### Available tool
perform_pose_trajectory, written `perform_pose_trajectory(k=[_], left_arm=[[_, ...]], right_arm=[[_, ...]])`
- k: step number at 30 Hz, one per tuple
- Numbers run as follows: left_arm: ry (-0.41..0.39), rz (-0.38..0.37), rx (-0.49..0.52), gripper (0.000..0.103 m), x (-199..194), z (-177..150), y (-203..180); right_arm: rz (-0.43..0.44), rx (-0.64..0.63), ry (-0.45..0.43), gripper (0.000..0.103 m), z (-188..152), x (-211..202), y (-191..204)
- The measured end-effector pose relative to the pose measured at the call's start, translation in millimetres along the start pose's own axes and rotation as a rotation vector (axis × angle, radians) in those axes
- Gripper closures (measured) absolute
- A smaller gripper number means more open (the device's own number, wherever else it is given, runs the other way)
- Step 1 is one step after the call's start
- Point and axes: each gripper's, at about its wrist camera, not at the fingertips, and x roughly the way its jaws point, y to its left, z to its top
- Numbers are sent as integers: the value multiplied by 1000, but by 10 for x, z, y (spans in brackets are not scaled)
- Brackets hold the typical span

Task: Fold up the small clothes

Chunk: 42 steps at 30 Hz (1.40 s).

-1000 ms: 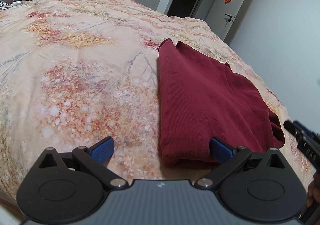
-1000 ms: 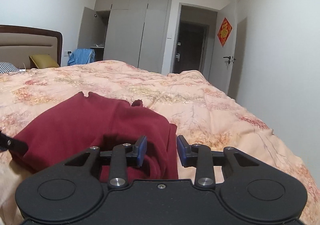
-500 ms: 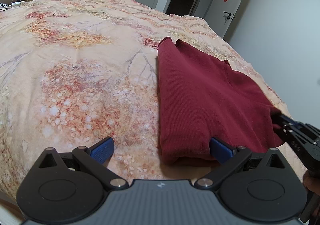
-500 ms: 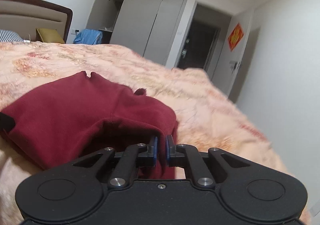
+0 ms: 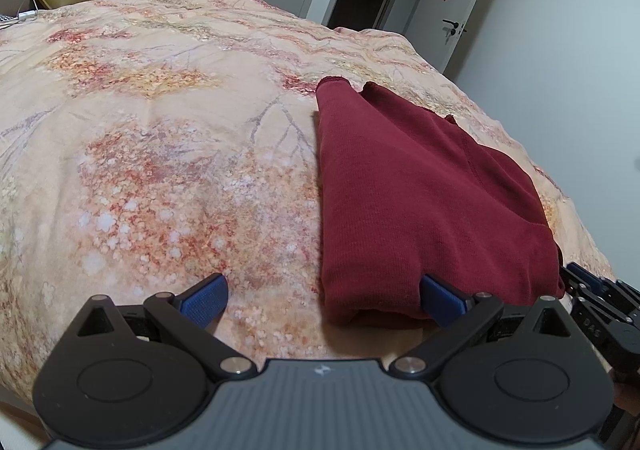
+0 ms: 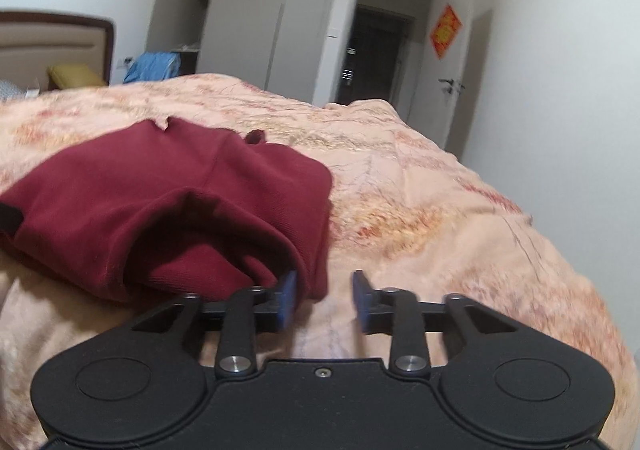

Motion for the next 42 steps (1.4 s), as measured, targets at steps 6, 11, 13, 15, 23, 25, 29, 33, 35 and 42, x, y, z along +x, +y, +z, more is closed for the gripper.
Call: perform_pose_trajectory(k=[6,11,13,15,23,25,29,33,35,42], left_arm=[[-1,2,2,0,-2,-8,-1],[1,6,4,0,-4,-5,-12],[0,6,6,0,-3,-3,-16],[0,7,5,0,-4,-3,-17],[0,6,6,0,-5,-5,-20],[1,7,7,0,-4,-5,-20],[6,7,6,0,-4,4,-26],[9,8,8,0,-2,5,-24],[9,9,9,0,-1,8,-20],[-16,-21,-32,0,-47,3,-14]], right_arm=[[-7,137,-42,26,101,-84,-196],[10,195,-57,15,220,-21,-272],[18,191,-56,8,245,8,-258],[32,192,-52,3,259,40,-242],[91,215,-48,11,465,324,-205],[113,206,-27,20,567,476,-199],[148,203,53,46,678,811,-182],[171,135,116,75,697,1057,-108],[168,117,107,95,733,1091,-112],[129,28,-43,97,980,998,-91]])
